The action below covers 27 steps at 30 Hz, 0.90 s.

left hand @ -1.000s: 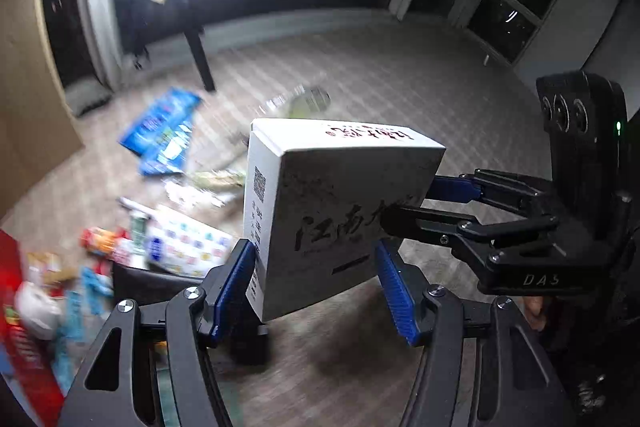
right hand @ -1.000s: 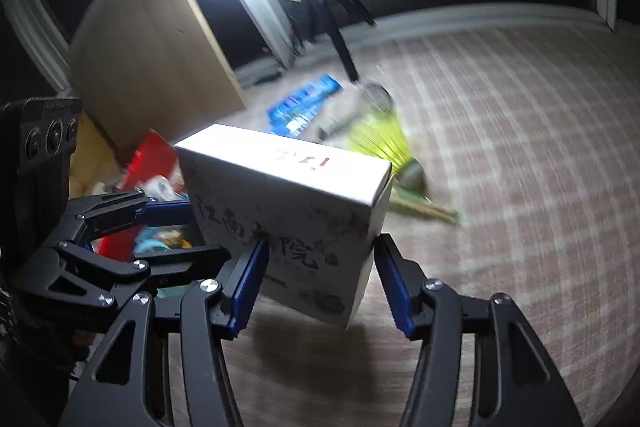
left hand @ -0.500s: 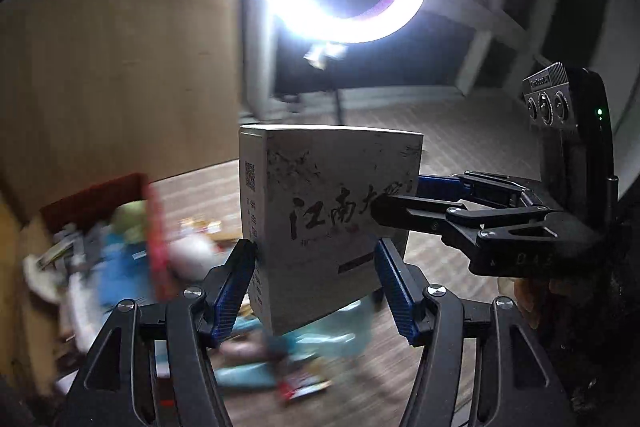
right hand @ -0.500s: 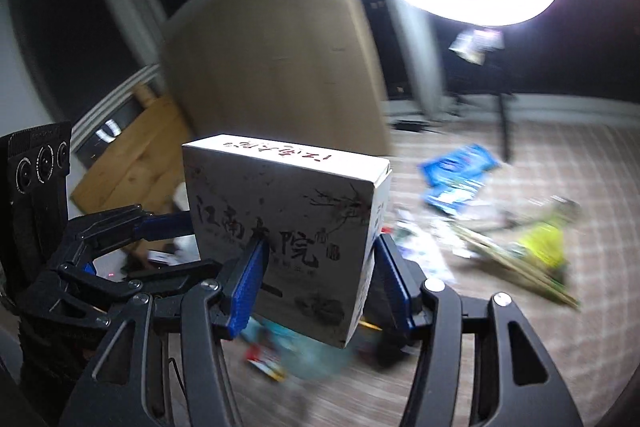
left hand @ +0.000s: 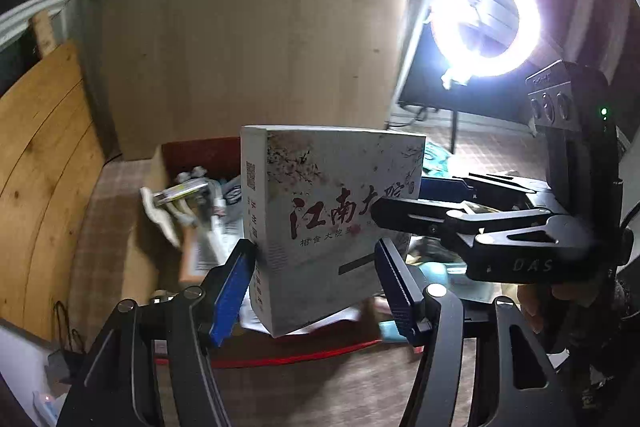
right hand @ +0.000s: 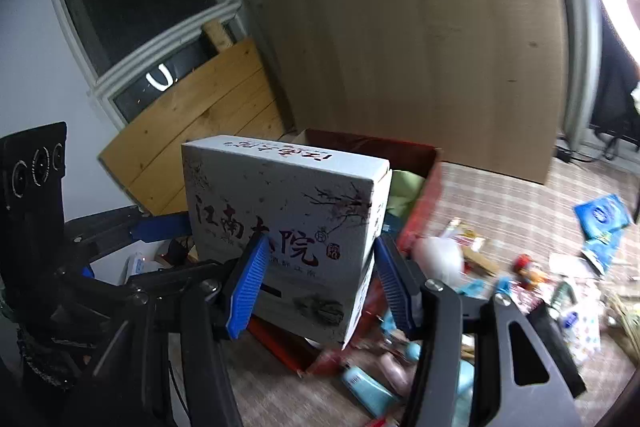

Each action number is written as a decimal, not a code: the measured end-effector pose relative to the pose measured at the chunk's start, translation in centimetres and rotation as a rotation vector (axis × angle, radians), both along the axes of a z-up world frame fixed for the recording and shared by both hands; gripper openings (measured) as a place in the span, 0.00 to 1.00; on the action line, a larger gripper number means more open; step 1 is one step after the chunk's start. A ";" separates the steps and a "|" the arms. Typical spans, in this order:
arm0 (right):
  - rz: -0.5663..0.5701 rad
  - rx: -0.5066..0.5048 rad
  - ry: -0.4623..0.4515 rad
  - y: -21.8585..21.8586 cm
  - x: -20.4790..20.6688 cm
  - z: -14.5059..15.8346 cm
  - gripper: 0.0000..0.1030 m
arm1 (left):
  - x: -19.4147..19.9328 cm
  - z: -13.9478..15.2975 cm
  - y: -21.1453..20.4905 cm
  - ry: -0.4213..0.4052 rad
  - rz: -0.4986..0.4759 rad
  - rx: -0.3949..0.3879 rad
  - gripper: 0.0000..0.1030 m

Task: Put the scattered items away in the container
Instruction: 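Carry the white printed box into the cardboard box and release it, then withdraw both open tools from the box back over the remaining pile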

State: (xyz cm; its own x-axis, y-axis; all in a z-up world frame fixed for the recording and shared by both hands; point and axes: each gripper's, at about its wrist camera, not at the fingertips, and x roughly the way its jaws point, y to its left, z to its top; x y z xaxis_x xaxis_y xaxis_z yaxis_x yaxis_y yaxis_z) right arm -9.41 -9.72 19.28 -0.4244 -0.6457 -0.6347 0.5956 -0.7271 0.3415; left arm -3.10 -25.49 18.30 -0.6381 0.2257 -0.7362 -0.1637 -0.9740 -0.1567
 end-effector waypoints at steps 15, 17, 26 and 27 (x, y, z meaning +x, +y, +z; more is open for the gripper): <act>-0.010 0.117 0.050 -4.7 -2.4 -1.5 0.66 | -3.4 -2.6 -5.5 -0.032 0.157 0.000 0.60; -0.021 0.124 0.040 -4.0 -2.3 -1.5 0.66 | -3.1 -2.5 -5.4 -0.030 0.161 0.008 0.62; -0.080 0.133 0.064 0.0 0.0 -0.7 0.66 | -0.6 0.0 -2.5 -0.006 0.127 -0.017 0.67; -0.089 0.130 0.070 0.6 0.4 -0.4 0.66 | -0.3 0.2 -1.9 -0.001 0.123 -0.026 0.67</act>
State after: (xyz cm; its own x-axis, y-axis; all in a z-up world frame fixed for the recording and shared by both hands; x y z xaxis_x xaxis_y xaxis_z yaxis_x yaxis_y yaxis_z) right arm -8.98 -9.12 18.86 -0.5224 -0.5180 -0.6773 0.5463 -0.8132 0.2007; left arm -3.36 -27.43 18.51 -0.6590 0.1266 -0.7414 -0.0425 -0.9904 -0.1314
